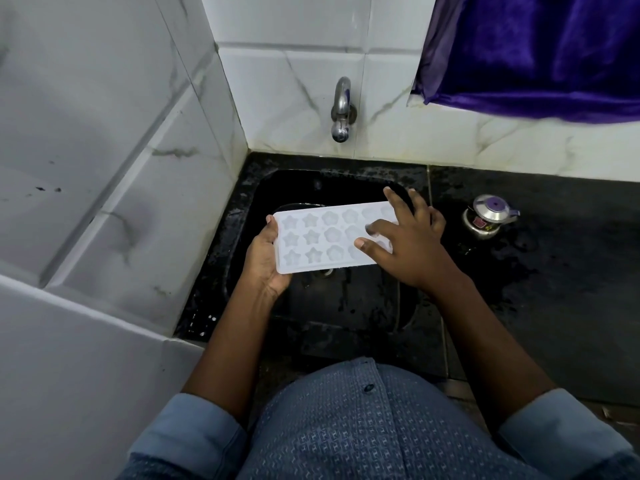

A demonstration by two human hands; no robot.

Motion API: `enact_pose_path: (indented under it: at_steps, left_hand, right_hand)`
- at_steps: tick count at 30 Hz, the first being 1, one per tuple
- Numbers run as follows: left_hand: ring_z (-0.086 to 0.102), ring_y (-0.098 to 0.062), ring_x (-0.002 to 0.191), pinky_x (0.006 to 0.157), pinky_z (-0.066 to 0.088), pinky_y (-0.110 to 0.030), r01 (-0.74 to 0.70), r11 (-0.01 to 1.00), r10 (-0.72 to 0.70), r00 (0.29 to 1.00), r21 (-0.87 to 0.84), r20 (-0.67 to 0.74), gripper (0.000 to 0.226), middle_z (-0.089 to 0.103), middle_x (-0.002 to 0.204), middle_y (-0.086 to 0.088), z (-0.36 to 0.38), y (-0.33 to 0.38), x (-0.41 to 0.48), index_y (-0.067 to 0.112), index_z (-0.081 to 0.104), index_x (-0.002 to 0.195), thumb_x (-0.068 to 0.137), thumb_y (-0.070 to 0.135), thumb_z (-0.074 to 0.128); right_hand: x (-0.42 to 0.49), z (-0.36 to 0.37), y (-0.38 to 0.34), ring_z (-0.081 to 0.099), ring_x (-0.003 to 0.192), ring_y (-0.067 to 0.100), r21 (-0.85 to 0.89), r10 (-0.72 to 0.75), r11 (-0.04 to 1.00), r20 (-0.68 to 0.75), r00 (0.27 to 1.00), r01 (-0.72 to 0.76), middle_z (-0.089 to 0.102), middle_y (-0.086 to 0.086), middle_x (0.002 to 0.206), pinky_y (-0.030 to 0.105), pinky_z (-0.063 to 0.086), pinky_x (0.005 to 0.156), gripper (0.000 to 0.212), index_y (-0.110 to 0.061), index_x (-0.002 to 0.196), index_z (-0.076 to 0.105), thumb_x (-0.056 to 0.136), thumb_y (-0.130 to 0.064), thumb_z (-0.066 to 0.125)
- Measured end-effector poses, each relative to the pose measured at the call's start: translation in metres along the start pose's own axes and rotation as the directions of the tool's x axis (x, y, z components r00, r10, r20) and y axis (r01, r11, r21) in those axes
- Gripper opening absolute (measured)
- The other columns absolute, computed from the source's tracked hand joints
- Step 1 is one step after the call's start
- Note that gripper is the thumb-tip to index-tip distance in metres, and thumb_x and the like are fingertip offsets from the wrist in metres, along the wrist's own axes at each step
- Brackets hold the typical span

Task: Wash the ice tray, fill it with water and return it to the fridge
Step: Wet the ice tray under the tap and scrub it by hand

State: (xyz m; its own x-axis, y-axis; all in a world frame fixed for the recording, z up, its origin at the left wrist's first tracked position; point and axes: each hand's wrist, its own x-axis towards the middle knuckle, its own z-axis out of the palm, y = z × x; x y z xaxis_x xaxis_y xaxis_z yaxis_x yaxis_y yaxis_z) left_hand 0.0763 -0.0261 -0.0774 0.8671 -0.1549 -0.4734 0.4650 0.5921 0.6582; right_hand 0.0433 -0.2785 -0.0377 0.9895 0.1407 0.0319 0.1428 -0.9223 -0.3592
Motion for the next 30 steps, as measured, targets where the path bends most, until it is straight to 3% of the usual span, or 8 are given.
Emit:
enact_pose_path:
  at_steps: [16, 21, 26, 30]
  left_hand:
    - [0.076, -0.038, 0.105, 0.068, 0.064, -0.050, 0.003, 1.000, -0.003, 1.000, -0.003, -0.007, 0.068, 0.072, 0.129, -0.022, 0.005, 0.003, -0.007, 0.004, 0.064, 0.134, 0.109, 0.059, 0.034]
    - [0.079, -0.037, 0.094, 0.059, 0.063, -0.051, 0.020, 1.000, -0.020, 1.000, -0.015, 0.009, 0.064, 0.078, 0.114, -0.020, 0.008, 0.003, -0.012, 0.005, 0.067, 0.125, 0.110, 0.057, 0.033]
    - [0.078, -0.039, 0.097, 0.061, 0.063, -0.052, 0.032, 0.999, -0.032, 0.999, -0.018, -0.010, 0.065, 0.074, 0.124, -0.023, 0.009, 0.001, -0.010, 0.004, 0.065, 0.130, 0.109, 0.057, 0.035]
    - [0.079, -0.038, 0.093, 0.057, 0.062, -0.052, 0.032, 0.999, -0.032, 0.999, -0.009, -0.006, 0.064, 0.077, 0.116, -0.022, 0.010, 0.002, -0.010, 0.004, 0.067, 0.125, 0.110, 0.057, 0.034]
  right_hand:
    - [0.003, 0.001, -0.003, -0.012, 0.159, 0.028, -0.002, -0.007, 1.000, 0.007, 1.000, 0.007, 0.006, -0.004, 0.176, 0.053, -0.005, 0.120, 0.053, -0.039, 0.116, 0.071, 0.097, -0.077, 0.040]
    - [0.004, 0.001, -0.004, -0.012, 0.159, 0.028, -0.013, -0.001, 1.000, 0.012, 1.000, 0.001, 0.005, -0.003, 0.176, 0.052, -0.004, 0.120, 0.052, -0.038, 0.114, 0.072, 0.097, -0.076, 0.040]
    - [0.004, 0.001, -0.003, -0.013, 0.159, 0.027, -0.002, 0.002, 1.000, 0.024, 1.000, -0.002, 0.005, -0.004, 0.176, 0.051, -0.006, 0.120, 0.054, -0.039, 0.112, 0.074, 0.096, -0.077, 0.039]
    - [0.005, 0.001, -0.004, -0.014, 0.159, 0.025, 0.007, 0.009, 1.000, 0.035, 0.999, -0.009, 0.004, -0.004, 0.176, 0.052, -0.004, 0.120, 0.053, -0.037, 0.112, 0.072, 0.097, -0.076, 0.040]
